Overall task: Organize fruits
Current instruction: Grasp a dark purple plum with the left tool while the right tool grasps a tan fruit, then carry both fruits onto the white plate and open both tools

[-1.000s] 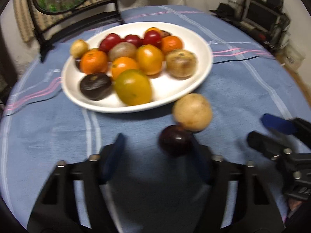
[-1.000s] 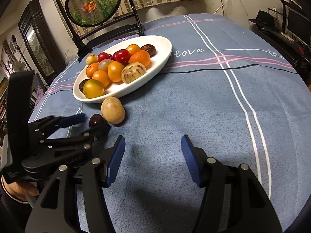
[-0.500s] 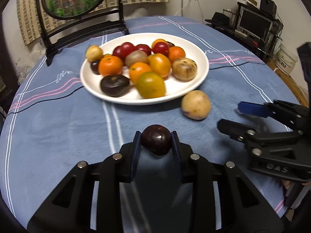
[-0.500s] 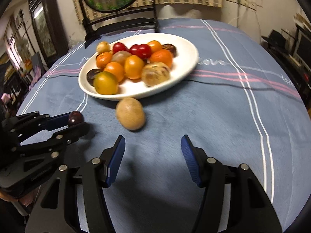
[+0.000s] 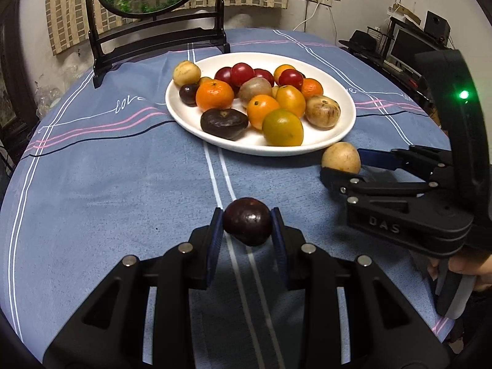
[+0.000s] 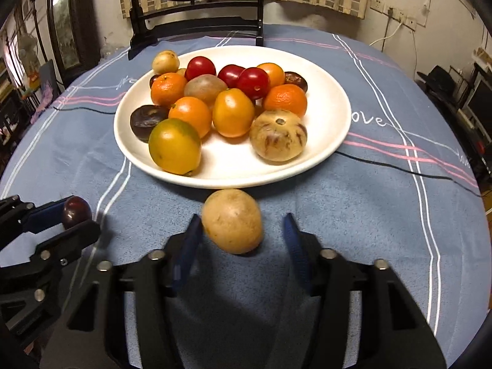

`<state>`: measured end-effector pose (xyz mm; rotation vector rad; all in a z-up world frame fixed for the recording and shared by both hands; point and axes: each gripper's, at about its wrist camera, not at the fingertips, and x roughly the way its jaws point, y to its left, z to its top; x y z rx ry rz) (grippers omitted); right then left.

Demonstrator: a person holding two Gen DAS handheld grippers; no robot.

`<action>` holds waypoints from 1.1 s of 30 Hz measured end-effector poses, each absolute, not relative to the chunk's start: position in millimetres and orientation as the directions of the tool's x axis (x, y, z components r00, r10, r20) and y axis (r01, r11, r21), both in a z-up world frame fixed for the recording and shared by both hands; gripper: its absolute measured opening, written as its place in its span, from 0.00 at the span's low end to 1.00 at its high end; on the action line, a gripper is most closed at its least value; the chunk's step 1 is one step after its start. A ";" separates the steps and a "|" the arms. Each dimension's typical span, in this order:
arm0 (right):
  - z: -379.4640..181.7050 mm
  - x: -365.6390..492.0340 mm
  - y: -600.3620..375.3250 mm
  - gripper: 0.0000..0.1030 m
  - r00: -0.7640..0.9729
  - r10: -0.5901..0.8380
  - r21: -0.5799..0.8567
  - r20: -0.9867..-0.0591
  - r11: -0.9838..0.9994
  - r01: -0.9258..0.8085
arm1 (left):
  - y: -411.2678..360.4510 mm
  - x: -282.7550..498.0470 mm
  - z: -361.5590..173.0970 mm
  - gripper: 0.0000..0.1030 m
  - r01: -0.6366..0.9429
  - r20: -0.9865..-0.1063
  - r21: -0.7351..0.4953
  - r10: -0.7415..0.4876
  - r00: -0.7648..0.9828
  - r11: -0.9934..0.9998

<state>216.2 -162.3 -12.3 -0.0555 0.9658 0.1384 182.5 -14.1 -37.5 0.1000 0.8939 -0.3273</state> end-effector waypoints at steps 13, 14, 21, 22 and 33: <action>5.4 186.9 -184.3 0.36 0.593 0.140 0.077 -0.793 0.988 -0.131 | -21.7 181.1 -32.0 0.30 0.334 -0.777 -0.038 -0.238 0.582 0.942; 8.0 185.1 -186.5 0.36 0.596 0.144 0.082 -0.790 0.988 -0.130 | -22.2 180.9 -30.3 0.30 0.336 -0.775 -0.036 -0.238 0.585 0.941; 35.8 175.9 -198.0 0.37 0.638 0.194 0.131 -0.745 0.981 -0.146 | -28.5 188.5 -0.7 0.30 0.345 -0.739 -0.011 -0.240 0.630 0.939; 38.9 176.0 -198.2 0.37 0.644 0.198 0.133 -0.739 0.980 -0.149 | -30.2 191.4 4.2 0.31 0.346 -0.734 -0.009 -0.241 0.635 0.938; 73.1 229.7 -188.3 0.37 0.706 0.225 0.128 -0.671 0.974 -0.189 | -44.9 245.5 32.7 0.31 0.325 -0.700 0.002 -0.231 0.676 0.946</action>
